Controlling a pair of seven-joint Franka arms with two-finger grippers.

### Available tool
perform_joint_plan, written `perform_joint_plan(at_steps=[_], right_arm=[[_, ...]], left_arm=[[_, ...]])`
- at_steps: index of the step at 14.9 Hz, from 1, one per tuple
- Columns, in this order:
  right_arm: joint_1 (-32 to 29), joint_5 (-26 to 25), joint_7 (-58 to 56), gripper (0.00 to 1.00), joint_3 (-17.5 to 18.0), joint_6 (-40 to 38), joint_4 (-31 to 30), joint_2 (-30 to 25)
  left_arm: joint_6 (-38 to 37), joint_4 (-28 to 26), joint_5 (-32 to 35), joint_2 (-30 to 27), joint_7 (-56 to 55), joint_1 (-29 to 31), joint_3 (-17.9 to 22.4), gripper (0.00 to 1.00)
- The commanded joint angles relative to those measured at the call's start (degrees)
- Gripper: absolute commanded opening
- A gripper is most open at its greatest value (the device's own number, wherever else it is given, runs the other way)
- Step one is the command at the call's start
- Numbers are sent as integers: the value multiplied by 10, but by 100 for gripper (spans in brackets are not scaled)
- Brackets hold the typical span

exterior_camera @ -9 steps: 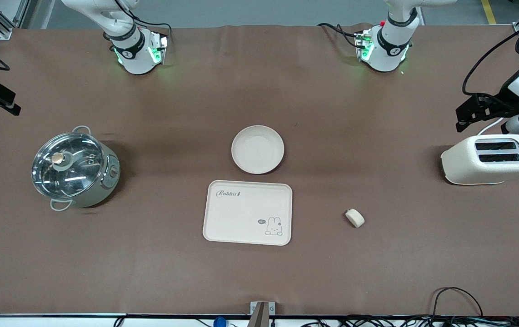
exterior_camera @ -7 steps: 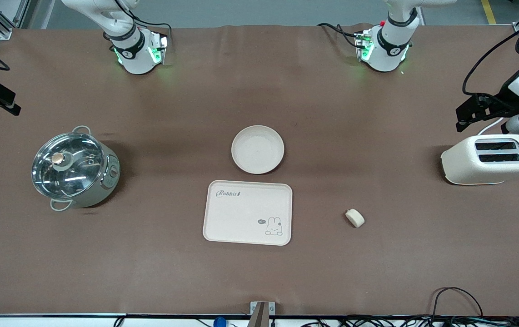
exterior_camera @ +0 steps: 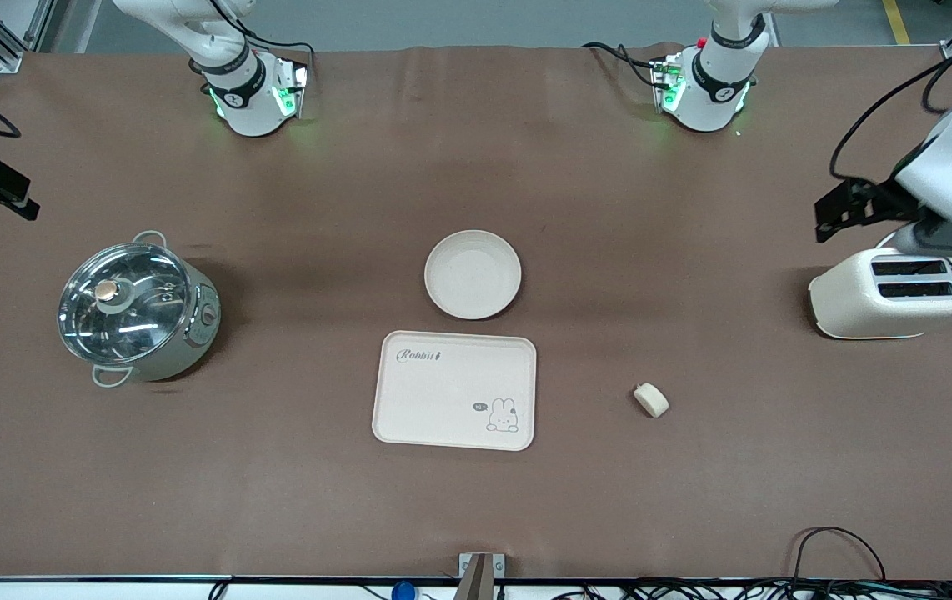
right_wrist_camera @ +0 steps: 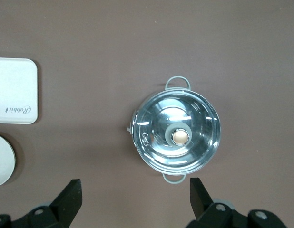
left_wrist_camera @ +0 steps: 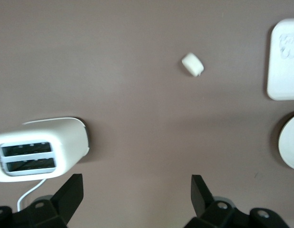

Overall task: Place bun in plate and plate on tray
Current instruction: 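Reach the left gripper to the bun while the right gripper moves toward the plate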

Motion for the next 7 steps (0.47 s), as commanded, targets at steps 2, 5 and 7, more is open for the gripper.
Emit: perform_joint_plan(at_steps=[2,5,7], right_arm=[[19,54,1,100,5,25,-8,49],[59,55,6,100,5,58,-11,100],[91,56,11,100,5,93,-32,123]], left_arm=[[97,14,-36,134,-8,-6,-26,100],[223,13,-42,225,-4,-6,-48,100],[297,13,-39,272,-3,-8,-61,100]])
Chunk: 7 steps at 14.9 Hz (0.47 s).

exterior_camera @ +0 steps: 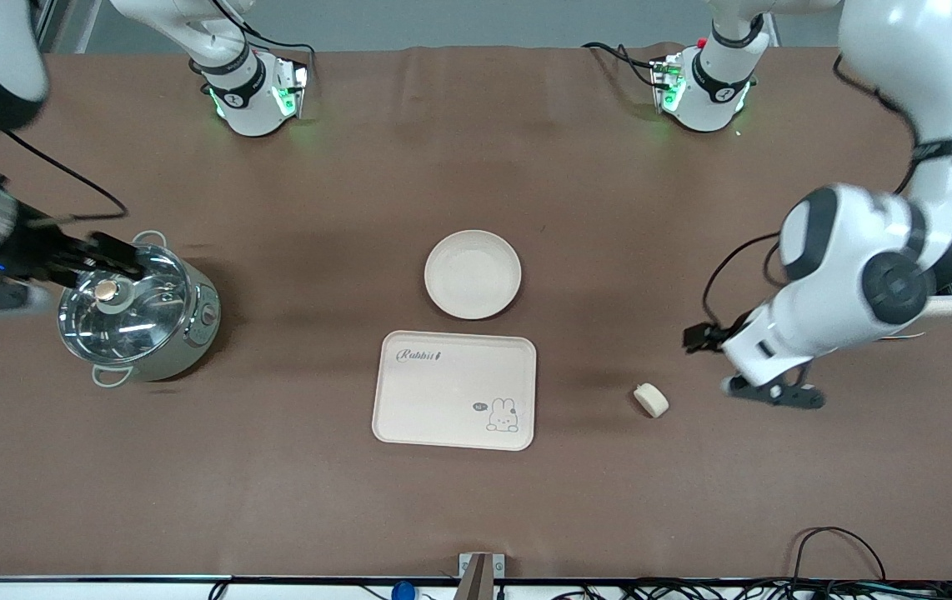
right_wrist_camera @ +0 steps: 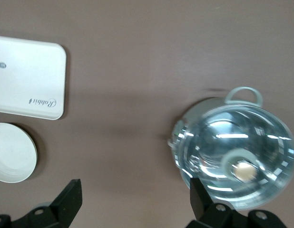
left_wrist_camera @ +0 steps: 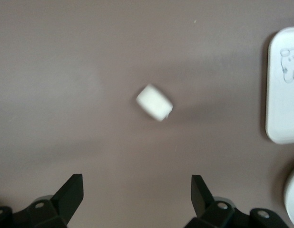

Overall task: Place bun in plate and plate on tray
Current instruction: 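Reach the left gripper to the bun while the right gripper moves toward the plate, then lift the bun with the left gripper while the right gripper grips the plate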

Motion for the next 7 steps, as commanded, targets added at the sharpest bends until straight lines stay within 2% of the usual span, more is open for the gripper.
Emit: perform_joint_plan(at_steps=[1,4,7], right_arm=[[37,6,11,100,-3,68,-34,31],[54,81,18,100,-3,142,-79,68],[101,85,63,100,-3,231,-131,75]], left_arm=[[88,19,-6,62,3,-3,-12,100],[163,17,-3,103,10,-7,-16,100],[196,14,0,136,30,-13,-16,100]])
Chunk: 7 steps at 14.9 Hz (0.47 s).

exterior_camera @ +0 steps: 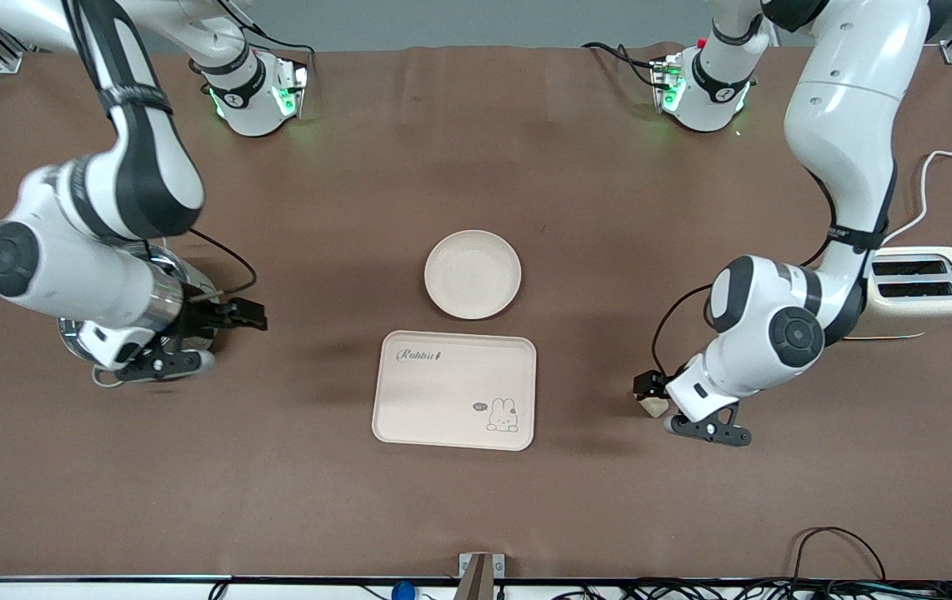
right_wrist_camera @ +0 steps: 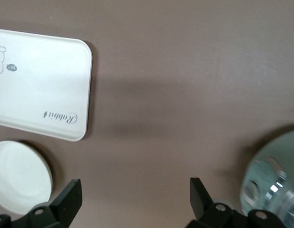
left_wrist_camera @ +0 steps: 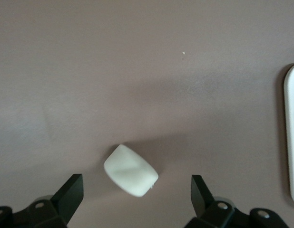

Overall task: Place bun in plate and plate on tray
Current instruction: 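Lift the bun with the left gripper while the right gripper grips the plate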

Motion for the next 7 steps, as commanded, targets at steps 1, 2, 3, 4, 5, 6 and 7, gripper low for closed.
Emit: perform_joint_plan(at_steps=[1,2,3,4,5,6,7], right_arm=[[57,9,75,100,-5,69,-56,-17],[78,6,95,100,-5,98,-78,-17],[86,6,102,100,-5,134,-108,-17],[96,7,106,100,-4,166,-139,-19],[116,7,130,100,-4,185,-162,-20],[137,7,174,100,-4,214,-185,-21],[172,7,233,100,-4,261,-218,-19]], left_arm=[[30,9,0,28,24,-9,-1,100],[43,5,4,36,31,-9,-1,100],[57,1,14,44,31,-9,-1,100],[58,-1,19,44,31,-9,-1,98],[63,-7,19,44,32,-7,-1,94],[69,-15,21,46,36,-1,-1,84],[81,-27,21,45,41,-1,-1,69]])
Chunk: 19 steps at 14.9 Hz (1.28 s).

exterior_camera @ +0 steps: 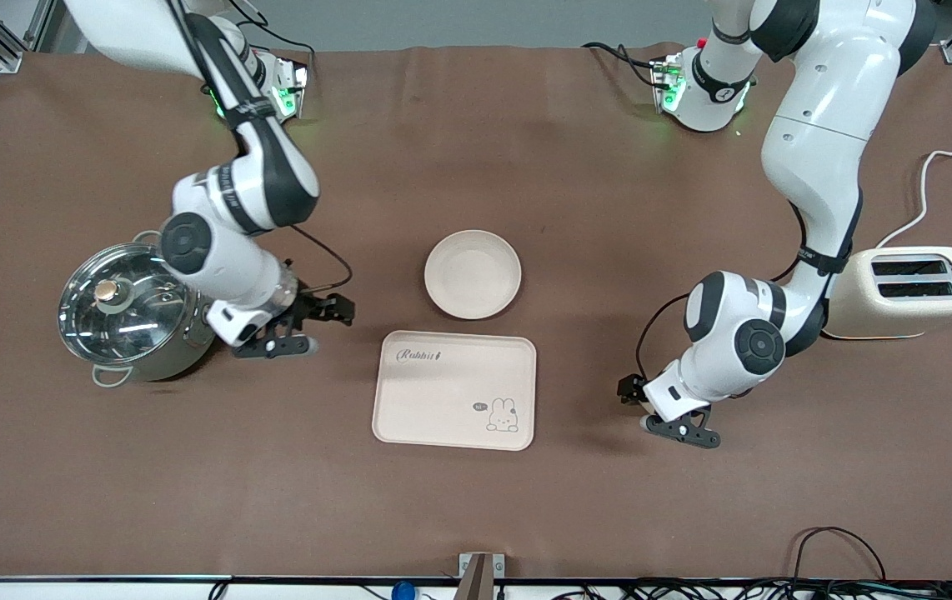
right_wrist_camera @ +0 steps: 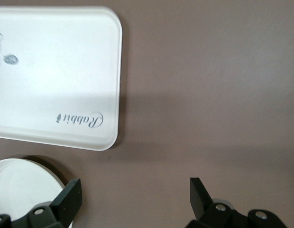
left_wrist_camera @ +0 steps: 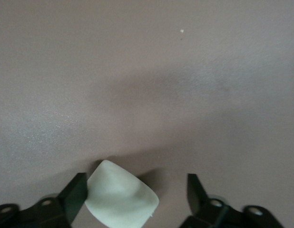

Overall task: Place bun in plate and plate on tray
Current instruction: 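Lift the bun with the left gripper while the right gripper grips the plate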

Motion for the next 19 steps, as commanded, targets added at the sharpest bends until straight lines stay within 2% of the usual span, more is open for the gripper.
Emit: perform_joint_plan(at_steps=[1,3,4,7,9,10,11,13,15,16,19], right_arm=[[78,6,127,100,-5,114,-103,-23],[129,6,198,100,-5,170,-127,-19],[150,6,214,100,-5,173,-128,-14],[193,9,266,100,-5,176,-134,-8],[199,8,268,100,-5,186,-134,5],[199,6,267,100,-5,196,-136,6],[206,6,267,100,-5,204,-142,10],[218,6,268,100,-6,226,-148,19],[221,6,270,100,-6,254,-150,39],[221,6,272,98,-5,261,-149,48],[220,7,272,75,-6,263,-147,63]], left_arm=[[27,-29,10,-8,14,7,-1,53],[27,-34,9,-13,16,9,-2,26],[27,-35,9,-14,17,9,-2,17],[24,-39,9,-21,17,7,-7,2],[17,-36,8,-30,5,5,-20,0],[-10,-31,1,-40,-4,0,-24,0],[-41,-21,1,-52,-43,-3,-31,0],[-82,-14,6,-64,-146,-4,-70,0],[-88,-10,9,-65,-261,-14,-107,0],[-88,-11,9,-65,-307,-31,-112,0],[-86,-15,17,-58,-448,-118,-107,1]])
